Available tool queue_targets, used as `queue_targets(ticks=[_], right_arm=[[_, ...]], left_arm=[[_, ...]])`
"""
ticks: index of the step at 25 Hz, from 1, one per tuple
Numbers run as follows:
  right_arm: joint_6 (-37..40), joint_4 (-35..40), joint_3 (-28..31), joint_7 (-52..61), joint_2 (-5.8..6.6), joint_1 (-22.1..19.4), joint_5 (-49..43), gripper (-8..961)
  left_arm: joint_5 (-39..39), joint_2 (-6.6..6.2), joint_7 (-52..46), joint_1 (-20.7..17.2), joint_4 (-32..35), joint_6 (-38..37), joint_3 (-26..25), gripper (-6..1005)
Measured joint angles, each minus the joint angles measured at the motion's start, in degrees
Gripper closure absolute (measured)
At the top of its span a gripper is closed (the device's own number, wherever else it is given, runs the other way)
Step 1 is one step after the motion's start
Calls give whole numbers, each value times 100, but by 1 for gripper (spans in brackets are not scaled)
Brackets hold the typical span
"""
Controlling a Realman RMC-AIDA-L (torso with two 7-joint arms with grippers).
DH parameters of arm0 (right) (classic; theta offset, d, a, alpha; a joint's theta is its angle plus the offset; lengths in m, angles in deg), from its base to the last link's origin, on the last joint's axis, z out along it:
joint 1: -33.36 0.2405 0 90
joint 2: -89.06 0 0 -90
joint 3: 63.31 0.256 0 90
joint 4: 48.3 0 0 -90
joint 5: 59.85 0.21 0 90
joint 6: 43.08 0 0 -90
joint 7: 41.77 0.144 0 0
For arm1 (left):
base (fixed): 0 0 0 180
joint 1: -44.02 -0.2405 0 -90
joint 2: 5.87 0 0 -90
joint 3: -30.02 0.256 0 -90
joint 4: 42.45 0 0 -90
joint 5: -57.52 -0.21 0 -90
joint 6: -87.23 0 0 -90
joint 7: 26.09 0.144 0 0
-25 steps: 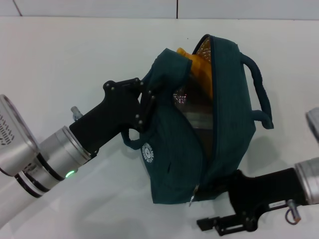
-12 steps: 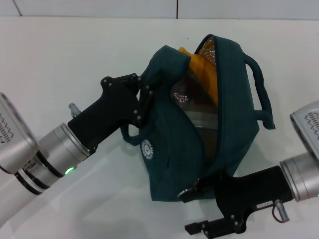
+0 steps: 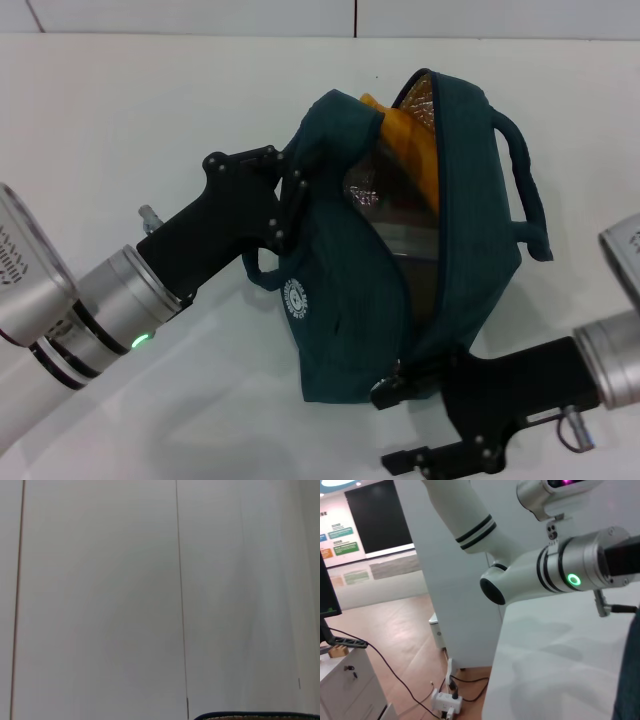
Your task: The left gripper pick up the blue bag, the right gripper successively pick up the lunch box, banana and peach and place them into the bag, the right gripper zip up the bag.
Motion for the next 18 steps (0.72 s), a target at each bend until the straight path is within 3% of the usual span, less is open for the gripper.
queue_targets(ticks=[4,9,12,18], right_arm=[[251,45,92,94,196,-81,-18,368],[751,239,815,60,397,-497,-41,368],[732,321,1035,31,388,-643,-55,369],[455,352,1067,132,188,-529,-646,369]], left_arm=[[0,0,-7,-14,0,0,0,902],[-8,0,-14,-23,0,2,0,901],[-3,0,-15,-15,0,2,0,900],[-35,0,-16,44,0,2,1,899]])
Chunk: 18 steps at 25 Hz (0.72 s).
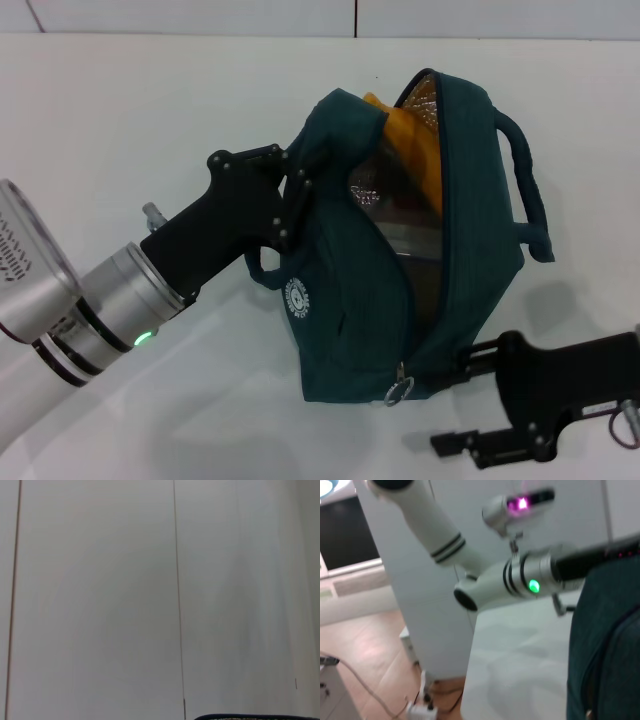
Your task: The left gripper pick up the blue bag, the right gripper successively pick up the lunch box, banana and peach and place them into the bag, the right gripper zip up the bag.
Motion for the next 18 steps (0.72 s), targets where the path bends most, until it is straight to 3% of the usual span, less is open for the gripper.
queue_targets(ticks=[5,18], right_arm=[[-157,-52,-6,45,-141,147,-297,369],[-254,-62,-176,-32,-249,293,-243,376]], left_arm=[[-8,0,0,8,0,0,0,898],[-13,0,0,16,-81,-13,0,896]])
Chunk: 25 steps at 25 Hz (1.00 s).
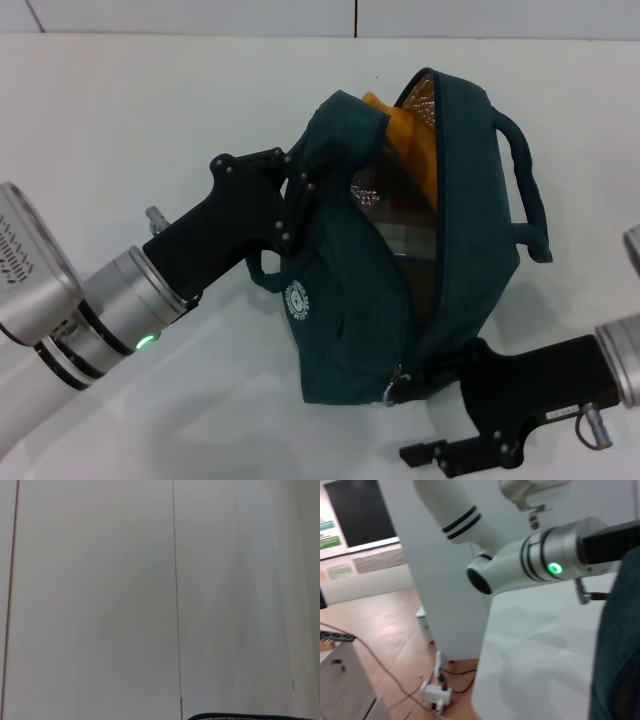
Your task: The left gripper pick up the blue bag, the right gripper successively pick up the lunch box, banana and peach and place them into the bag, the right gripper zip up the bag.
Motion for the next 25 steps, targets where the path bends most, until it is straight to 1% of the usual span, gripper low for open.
queue_targets(ticks=[5,15,17,22,25], right_arm=[[-52,-3,-433,-3,-10,82,223,378],[-169,-9,-678,-101,0,62,689,381],[-133,-9,-691,-81,28,63,695,381],[39,114,-466,-29,190,-108,684,380],[202,245,-218,-27,309,-301,682,380]], left_arm=[[-8,0,0,3,-6,-20,0,895],[-8,0,0,1,-23,-34,0,893],[-8,0,0,-15,-27,-34,0,893],[-5,0,0,-46,-51,-35,0,892],[-5,0,11,-47,-69,-34,0,891]])
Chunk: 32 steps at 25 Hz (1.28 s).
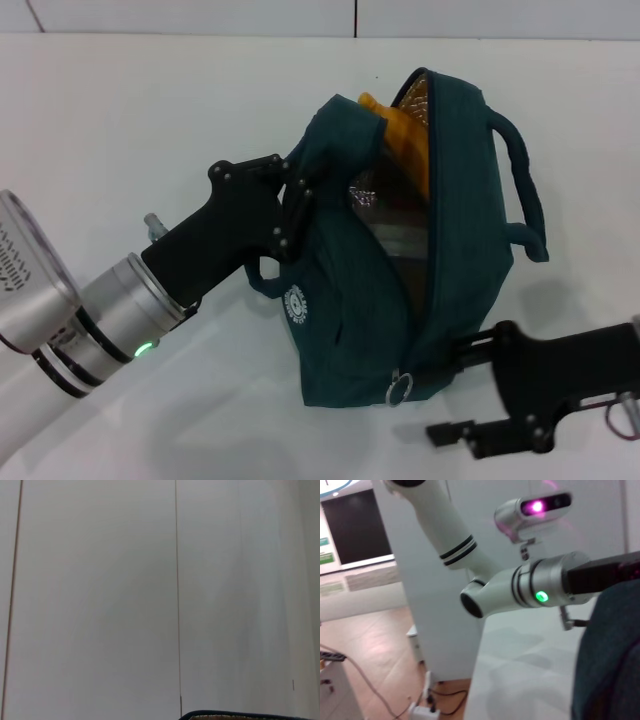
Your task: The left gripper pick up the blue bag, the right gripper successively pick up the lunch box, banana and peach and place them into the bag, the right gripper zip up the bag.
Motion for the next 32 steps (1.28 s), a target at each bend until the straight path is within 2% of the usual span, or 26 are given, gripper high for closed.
queue_targets(ticks=[2,5,7,12,18,32], right_arm=[[17,31,205,0,37,-105,-1,380],[-8,39,425,-26,16,-185,-13,380],[-40,38,442,-28,-25,-163,-114,380],[-256,61,450,177,-221,5,-669,380],[-376,54,416,393,-257,160,-723,379],[-540,31,-351,548,-320,612,-638,380]], left_arm=[[0,0,12,-1,0,7,0,891],[-1,0,15,7,6,13,0,890],[-2,0,15,39,11,13,0,890],[-11,0,15,67,34,9,0,889],[-19,0,23,70,49,-2,0,888],[-20,0,33,92,116,-9,8,885]])
